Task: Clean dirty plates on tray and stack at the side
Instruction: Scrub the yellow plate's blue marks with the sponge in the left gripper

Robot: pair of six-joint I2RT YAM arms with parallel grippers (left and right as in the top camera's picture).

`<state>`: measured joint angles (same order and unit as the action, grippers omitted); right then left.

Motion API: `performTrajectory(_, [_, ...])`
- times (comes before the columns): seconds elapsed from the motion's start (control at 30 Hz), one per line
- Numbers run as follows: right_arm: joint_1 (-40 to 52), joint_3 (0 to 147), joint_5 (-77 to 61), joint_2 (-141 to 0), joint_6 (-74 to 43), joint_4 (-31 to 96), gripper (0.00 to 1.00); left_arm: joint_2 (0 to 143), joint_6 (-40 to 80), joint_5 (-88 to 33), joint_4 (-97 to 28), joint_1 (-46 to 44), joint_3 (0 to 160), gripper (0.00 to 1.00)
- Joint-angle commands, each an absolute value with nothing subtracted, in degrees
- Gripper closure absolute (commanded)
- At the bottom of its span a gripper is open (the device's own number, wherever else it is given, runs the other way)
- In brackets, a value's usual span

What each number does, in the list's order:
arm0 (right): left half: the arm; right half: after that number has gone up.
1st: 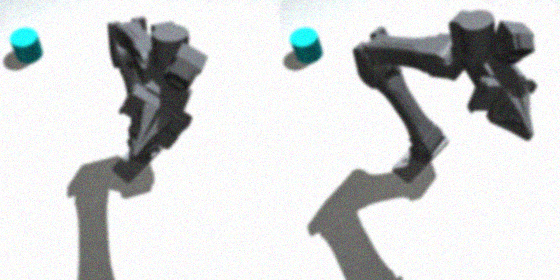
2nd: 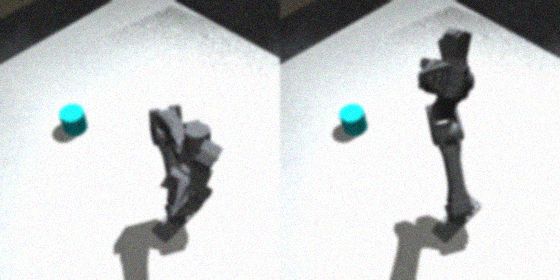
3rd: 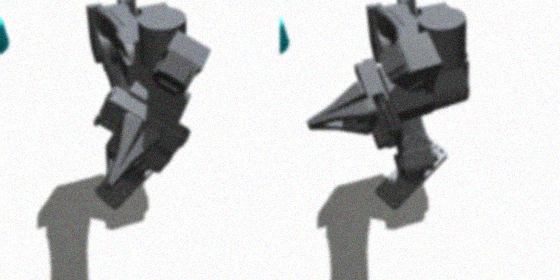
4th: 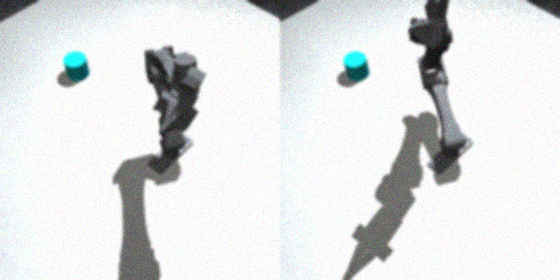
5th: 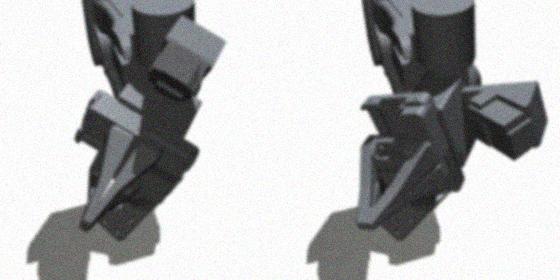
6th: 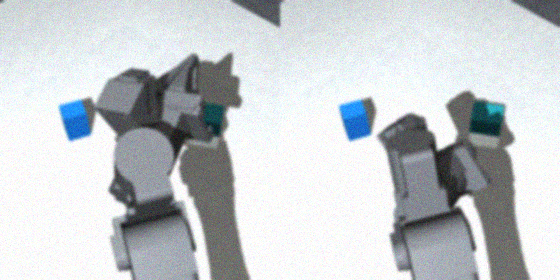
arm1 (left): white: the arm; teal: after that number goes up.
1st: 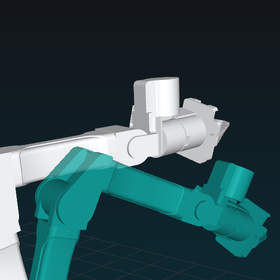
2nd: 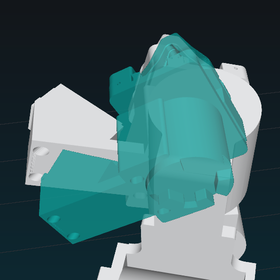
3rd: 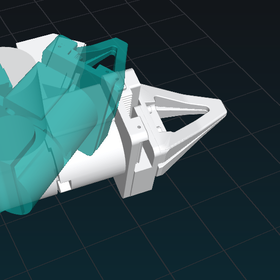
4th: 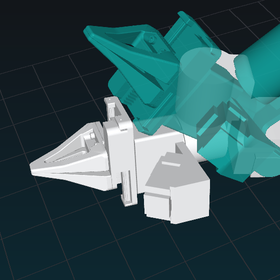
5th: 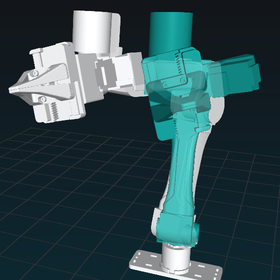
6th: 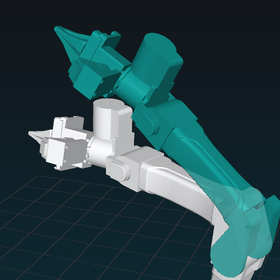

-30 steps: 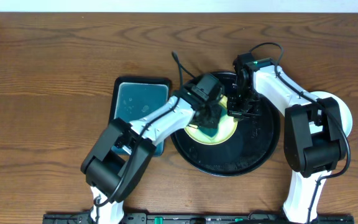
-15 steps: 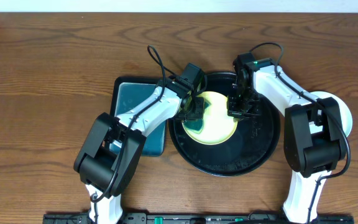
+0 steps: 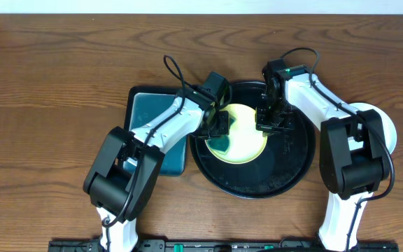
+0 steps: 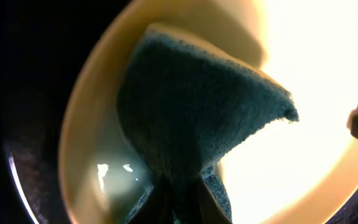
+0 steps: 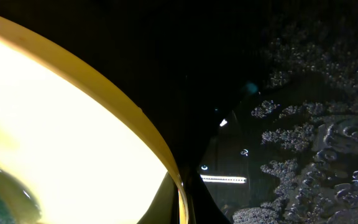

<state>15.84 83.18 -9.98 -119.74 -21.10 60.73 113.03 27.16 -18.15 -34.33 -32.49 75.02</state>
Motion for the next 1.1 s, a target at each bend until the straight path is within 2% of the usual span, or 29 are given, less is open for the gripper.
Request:
performTrajectory(0.0, [16.19,82.70,-4.71,-120.55,-22.65,60.64,0.99,114.89,25.15,-22.33,-34.44,-35.33,72.93,0.92])
performTrajectory(0.47, [16.19,82.70,-4.71,-120.55,-22.65,60.66,0.99,114.91,22.52,-17.80,-23.42,-35.86,72.93,0.92])
performTrajectory(0.63, [16.19,82.67,-4.71,-120.55,-22.65,60.64,0.99,114.91,22.52,-12.08,-24.40,-33.89,72.93,0.92])
performTrajectory(1.07, [16.19,82.65,-4.69,-120.55,-22.68,60.47,0.99,113.45,21.67,-12.91,-33.30,-29.65,73.01,0.92])
